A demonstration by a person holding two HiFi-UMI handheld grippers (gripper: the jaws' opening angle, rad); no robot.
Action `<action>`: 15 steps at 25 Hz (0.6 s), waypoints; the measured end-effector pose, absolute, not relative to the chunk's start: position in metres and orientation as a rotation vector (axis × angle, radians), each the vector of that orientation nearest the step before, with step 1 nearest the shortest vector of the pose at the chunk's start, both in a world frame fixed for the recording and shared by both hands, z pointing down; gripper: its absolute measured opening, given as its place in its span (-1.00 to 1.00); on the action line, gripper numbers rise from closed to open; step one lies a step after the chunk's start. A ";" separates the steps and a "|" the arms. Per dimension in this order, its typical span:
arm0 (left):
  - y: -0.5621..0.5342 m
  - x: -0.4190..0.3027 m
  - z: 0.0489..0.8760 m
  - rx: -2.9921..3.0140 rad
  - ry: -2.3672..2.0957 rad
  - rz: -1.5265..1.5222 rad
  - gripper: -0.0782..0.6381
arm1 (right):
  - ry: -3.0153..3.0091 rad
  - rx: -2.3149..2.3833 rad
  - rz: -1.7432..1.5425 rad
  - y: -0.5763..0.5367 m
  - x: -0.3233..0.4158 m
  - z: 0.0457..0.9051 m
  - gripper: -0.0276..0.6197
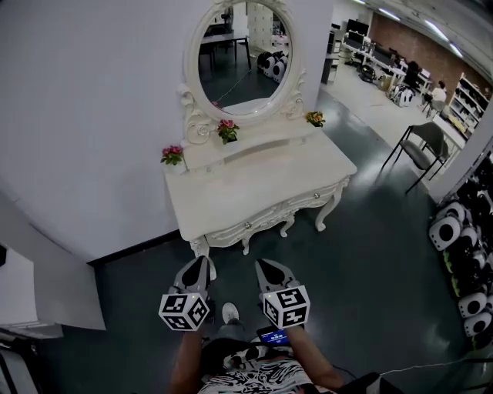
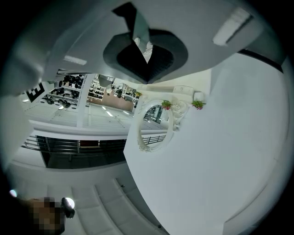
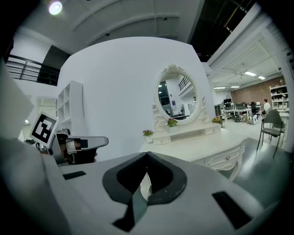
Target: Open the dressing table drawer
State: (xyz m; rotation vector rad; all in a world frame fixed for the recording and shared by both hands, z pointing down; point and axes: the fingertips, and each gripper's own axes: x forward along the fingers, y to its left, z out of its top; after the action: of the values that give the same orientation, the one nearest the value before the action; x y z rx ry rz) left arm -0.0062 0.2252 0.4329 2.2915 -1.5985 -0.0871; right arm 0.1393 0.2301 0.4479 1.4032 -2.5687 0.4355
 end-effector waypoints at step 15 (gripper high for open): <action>0.058 -0.072 0.489 2.236 -1.623 0.041 -0.78 | -2.481 1.298 0.509 0.063 0.075 0.502 -0.54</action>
State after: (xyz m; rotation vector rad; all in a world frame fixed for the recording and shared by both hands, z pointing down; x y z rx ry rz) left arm -0.0720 0.0578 0.4890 2.2362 -1.6230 0.0409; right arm 0.0746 0.0634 0.5019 1.2982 -2.4808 0.5089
